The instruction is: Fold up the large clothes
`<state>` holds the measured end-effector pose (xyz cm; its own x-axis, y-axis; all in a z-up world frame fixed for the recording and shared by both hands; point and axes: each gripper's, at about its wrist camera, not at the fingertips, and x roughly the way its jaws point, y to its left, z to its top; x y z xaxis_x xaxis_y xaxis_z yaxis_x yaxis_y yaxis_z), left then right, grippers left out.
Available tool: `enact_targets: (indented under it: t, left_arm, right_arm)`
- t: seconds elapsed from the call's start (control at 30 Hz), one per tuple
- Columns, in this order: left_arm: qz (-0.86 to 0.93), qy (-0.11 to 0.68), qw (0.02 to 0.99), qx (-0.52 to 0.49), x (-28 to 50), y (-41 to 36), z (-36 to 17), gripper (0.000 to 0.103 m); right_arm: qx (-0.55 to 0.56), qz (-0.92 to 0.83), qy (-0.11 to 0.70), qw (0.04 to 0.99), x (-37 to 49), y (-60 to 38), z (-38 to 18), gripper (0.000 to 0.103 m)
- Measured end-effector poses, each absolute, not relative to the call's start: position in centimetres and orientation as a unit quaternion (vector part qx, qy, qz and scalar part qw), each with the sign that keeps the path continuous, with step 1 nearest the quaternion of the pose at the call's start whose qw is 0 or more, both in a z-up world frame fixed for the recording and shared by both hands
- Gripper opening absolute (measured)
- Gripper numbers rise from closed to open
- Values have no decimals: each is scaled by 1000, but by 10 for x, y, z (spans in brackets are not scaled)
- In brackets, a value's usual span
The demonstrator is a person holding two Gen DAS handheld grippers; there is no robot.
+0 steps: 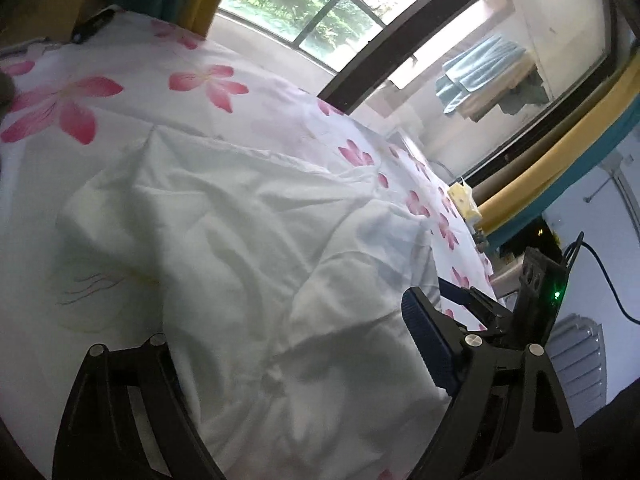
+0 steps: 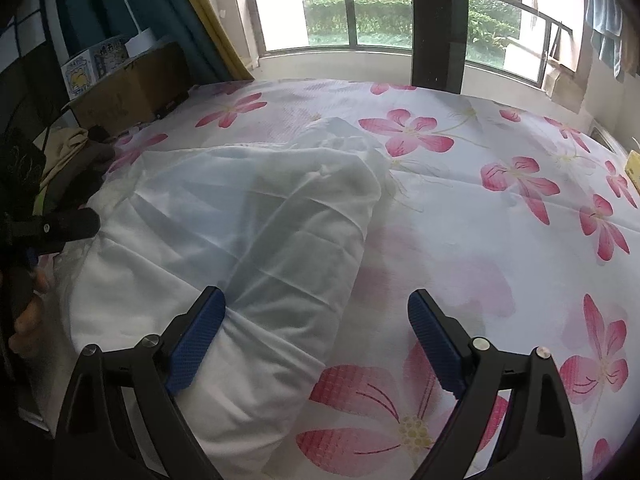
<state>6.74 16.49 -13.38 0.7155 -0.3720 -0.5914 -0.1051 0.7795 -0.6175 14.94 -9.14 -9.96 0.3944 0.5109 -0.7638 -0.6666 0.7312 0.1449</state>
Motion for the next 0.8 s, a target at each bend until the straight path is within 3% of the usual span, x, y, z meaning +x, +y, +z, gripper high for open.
enact_targets:
  t: [0.33,0.5,0.57,0.63,0.7,0.8]
  left_arm:
    - [-34,423,886,-188,94,133,-131,89]
    - [-32,422,889,-176,96,134,-133,87]
    - [-30,420,891,-173,96,135,-133,82]
    - [-37,414,891,-182,95,137,-133,60]
    - [-53,409,886,-212,94,141,-136,46]
    - [-57,402,885,-229,95,140,-138,37]
  right_arm:
    - [-61,370,428,822,153,-97,-96,92]
    - [-33,360,424,830,166,-105,-90,92]
    - [-27,363,434,824,170,-104,-95,92]
    - [-22,372,440,817,170,-101,-100,92]
    - [-22,383,443,810,168,-95,-104,92]
    - [-28,395,436,808,164,-87,-105,92]
